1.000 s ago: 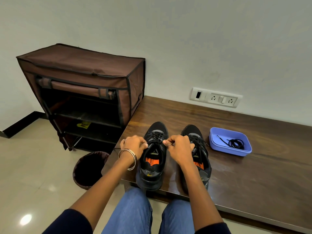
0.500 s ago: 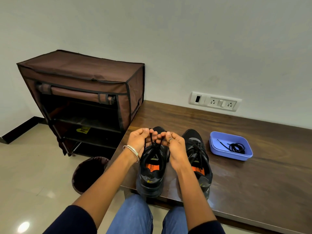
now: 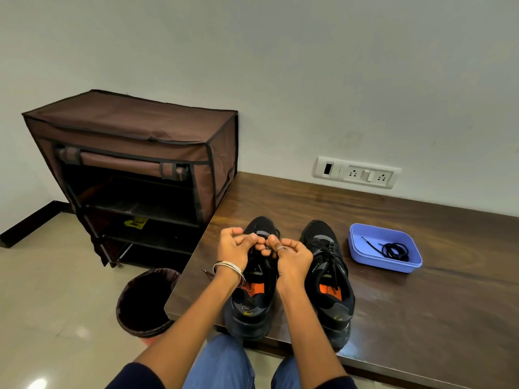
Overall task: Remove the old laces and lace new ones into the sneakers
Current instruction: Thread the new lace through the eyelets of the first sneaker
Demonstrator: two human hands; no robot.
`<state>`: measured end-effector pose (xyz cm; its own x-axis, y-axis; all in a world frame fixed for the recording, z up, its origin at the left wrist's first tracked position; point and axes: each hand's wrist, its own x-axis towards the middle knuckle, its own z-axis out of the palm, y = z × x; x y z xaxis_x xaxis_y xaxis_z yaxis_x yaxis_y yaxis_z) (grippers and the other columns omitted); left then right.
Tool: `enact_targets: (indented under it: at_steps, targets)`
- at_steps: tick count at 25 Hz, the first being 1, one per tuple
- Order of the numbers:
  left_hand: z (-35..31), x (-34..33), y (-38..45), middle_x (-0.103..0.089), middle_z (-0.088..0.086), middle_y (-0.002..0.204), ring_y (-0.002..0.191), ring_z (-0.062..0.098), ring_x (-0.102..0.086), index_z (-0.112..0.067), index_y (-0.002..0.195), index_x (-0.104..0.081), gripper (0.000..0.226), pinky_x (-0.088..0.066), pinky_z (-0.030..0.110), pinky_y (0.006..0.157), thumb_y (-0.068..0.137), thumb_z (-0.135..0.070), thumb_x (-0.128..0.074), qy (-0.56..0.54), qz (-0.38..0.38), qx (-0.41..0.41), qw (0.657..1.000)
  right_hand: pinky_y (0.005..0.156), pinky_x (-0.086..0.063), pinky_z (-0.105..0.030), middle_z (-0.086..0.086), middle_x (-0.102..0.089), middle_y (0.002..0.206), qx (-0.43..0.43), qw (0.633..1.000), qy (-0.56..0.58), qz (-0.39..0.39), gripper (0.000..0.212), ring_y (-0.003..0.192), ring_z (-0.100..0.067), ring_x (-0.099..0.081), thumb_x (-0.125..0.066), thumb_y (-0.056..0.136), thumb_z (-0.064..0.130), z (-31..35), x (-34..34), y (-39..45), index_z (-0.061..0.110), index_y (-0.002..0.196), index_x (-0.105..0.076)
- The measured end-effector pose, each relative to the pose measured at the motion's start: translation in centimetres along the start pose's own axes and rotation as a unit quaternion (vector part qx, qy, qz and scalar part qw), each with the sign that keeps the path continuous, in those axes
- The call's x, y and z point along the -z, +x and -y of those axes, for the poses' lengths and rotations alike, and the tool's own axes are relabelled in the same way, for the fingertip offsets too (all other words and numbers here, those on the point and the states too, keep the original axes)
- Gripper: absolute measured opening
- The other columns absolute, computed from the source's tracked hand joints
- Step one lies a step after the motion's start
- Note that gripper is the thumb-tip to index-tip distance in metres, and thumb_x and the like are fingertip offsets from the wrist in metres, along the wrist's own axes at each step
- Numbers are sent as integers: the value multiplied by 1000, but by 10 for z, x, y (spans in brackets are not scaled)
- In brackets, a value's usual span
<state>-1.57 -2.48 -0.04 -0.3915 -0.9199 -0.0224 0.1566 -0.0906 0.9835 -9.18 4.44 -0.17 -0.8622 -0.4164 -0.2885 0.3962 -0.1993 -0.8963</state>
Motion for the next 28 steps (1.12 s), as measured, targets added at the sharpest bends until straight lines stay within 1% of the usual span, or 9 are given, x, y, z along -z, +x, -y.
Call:
enact_targets:
  at_steps: [5,8,11,14,19,22,24,25,28]
  targets:
    - [5,7,4,-72,8,73,61,10,-66,5,96,-69,12,-55,21,65,86,4,-62,12,63,6,998,64,-57,-30,-13,-72,73,31,999,-21,29,9,62,-19,-65,-69,84,-1,0,-7,0,4,79,-72]
    - [-1,8,6,-71,4,66,57,9,-65,2,91,-68,11,-52,21,63,82,7,-66,33,80,6,996,74,-58,-29,-14,-73,86,60,986,-92,127,22,71,-18,-67,-55,90,-9,0,-4,2,3,93,-73]
    - [-5,12,10,-68,1,58,53,9,-66,-12,105,-51,38,-52,18,57,79,7,-70,26,71,40,996,80,-55,-22,-16,-71,105,91,949,-158,256,31,77,-11,-68,-47,91,-16,6,5,3,-3,110,-68]
    - [-3,17,15,-70,6,67,63,14,-67,-15,114,-61,41,-55,21,64,79,3,-69,-15,129,57,990,89,-53,-24,-11,-70,105,102,918,-173,342,34,91,-10,-69,-55,88,-15,14,14,8,-4,120,-62]
    - [-2,7,9,-70,12,69,56,17,-65,-1,94,-73,18,-57,25,64,78,4,-68,-71,115,54,989,74,-58,-28,-17,-71,74,90,962,-69,247,18,64,-17,-66,-64,86,-6,10,9,6,-1,100,-72]
    - [4,10,8,-74,0,82,76,9,-69,-5,94,-76,20,-54,18,77,75,1,-75,137,65,-84,985,64,-57,-27,-17,-71,81,34,985,7,169,11,61,-17,-64,-65,87,0,3,5,4,-1,95,-73]
    - [4,16,11,-72,-2,83,77,8,-67,-9,90,-77,19,-50,12,74,72,-3,-77,277,79,-235,928,55,-53,-23,-17,-70,79,5,988,21,153,10,54,-15,-59,-64,88,0,5,2,5,-4,95,-71]
    - [3,17,13,-72,0,79,72,11,-67,-9,87,-78,16,-51,15,68,71,-6,-76,342,85,-327,877,51,-50,-21,-15,-69,76,-6,989,11,151,10,50,-13,-56,-64,88,-1,7,-1,6,-6,95,-70]
    - [4,15,16,-62,5,64,54,22,-60,-10,71,-73,11,-45,25,45,71,-14,-63,544,64,-555,626,49,-47,-20,-12,-66,74,-19,992,-66,109,13,48,-10,-54,-64,89,0,9,-9,9,-4,100,-67]
